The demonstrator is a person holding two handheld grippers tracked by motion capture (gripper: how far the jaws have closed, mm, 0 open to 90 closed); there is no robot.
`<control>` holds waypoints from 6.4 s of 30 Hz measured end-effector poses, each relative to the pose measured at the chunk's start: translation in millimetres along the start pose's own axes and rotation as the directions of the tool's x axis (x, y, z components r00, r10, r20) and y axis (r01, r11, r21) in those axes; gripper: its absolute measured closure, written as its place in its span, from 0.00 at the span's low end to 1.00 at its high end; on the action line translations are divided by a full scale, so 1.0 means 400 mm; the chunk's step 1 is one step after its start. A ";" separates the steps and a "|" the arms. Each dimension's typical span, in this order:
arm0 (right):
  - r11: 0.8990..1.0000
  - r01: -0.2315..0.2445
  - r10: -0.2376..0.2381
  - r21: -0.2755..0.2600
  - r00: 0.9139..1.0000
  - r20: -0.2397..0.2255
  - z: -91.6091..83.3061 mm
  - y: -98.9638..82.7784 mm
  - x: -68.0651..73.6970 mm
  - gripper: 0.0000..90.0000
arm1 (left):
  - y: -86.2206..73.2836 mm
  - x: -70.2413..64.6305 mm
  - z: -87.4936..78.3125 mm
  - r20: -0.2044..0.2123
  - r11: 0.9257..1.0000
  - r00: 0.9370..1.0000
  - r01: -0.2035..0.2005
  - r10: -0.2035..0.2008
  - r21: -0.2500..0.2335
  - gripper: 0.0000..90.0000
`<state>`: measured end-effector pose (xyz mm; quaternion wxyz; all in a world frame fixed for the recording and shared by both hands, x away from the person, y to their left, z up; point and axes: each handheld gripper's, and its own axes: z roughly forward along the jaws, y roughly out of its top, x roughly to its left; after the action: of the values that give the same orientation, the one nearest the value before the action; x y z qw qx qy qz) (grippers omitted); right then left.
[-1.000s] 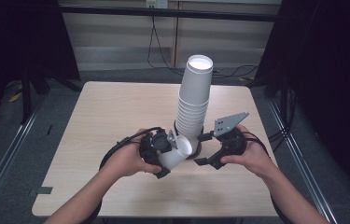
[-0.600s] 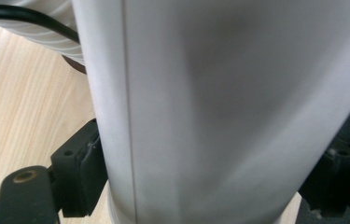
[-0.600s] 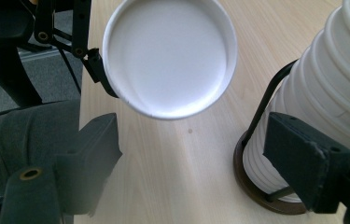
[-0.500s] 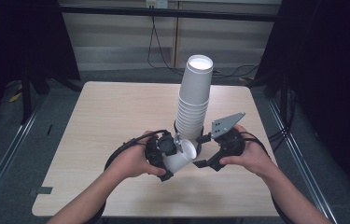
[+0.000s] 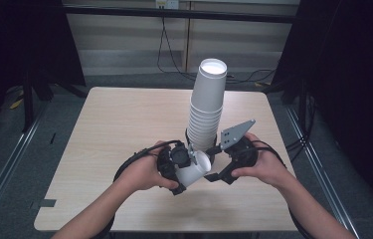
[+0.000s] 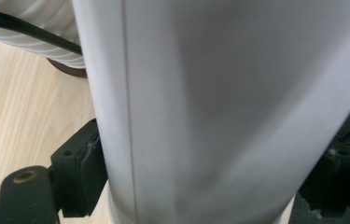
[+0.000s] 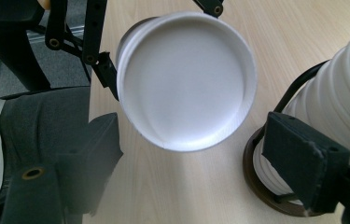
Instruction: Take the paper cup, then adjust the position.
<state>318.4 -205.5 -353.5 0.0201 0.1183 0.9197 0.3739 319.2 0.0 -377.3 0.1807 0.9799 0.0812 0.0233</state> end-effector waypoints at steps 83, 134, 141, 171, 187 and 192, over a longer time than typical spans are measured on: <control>0.968 -0.197 0.195 -0.155 0.980 -0.024 -0.038 -0.065 -0.034 0.27 | -0.115 0.040 -0.021 0.080 0.923 0.990 0.139 -0.117 -0.358 0.19; 0.966 -0.184 0.169 -0.182 0.981 -0.093 0.003 -0.034 -0.029 0.26 | -0.131 0.050 0.011 0.085 0.879 0.992 0.124 -0.096 -0.461 0.11; 0.965 -0.185 0.168 -0.184 0.981 -0.101 0.005 -0.034 -0.027 0.26 | -0.131 0.050 0.008 0.087 0.876 0.992 0.122 -0.092 -0.466 0.11; 0.970 -0.184 0.165 -0.160 0.979 -0.121 0.015 -0.026 -0.024 0.27 | -0.124 0.047 0.004 0.072 0.859 0.995 0.092 -0.065 -0.504 0.07; 0.968 -0.198 0.183 -0.158 0.978 -0.101 0.002 -0.047 -0.036 0.27 | -0.140 0.051 -0.025 0.046 0.860 0.997 0.074 -0.059 -0.505 0.14; 0.971 -0.185 0.170 -0.151 0.980 -0.107 0.006 -0.047 -0.032 0.27 | -0.134 0.051 -0.028 0.049 0.858 0.998 0.062 -0.043 -0.510 0.09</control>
<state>327.5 -219.8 -369.1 -0.0469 0.1806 0.8724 0.4518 330.5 56.8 -385.8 0.4358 0.8947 0.0957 0.0217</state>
